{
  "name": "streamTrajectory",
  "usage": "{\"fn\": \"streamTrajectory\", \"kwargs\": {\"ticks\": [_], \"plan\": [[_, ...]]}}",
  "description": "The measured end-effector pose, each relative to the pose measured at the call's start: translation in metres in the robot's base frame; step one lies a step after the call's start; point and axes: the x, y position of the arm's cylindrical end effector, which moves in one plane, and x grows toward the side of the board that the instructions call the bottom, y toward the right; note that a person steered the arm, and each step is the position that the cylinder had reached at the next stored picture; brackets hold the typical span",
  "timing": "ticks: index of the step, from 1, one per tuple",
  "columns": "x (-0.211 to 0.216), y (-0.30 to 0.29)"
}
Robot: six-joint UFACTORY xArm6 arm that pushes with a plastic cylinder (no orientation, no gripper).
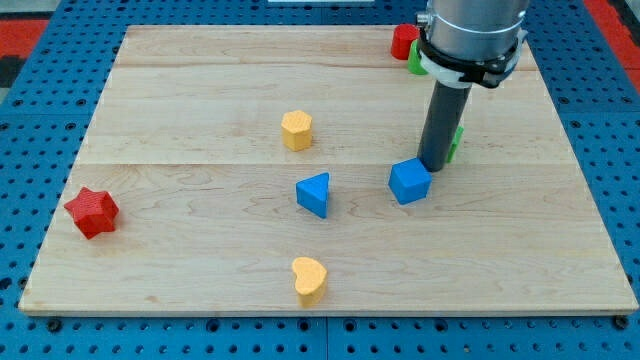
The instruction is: Place green star vertically above blue triangle
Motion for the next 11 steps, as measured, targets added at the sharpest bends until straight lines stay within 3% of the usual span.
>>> {"fn": "streamTrajectory", "kwargs": {"ticks": [2, 5, 6, 7, 9, 10, 11], "plan": [[-0.008, 0.076], [-0.038, -0.076], [-0.063, -0.029], [-0.055, -0.018], [-0.106, -0.005], [-0.111, 0.039], [-0.113, 0.009]]}}
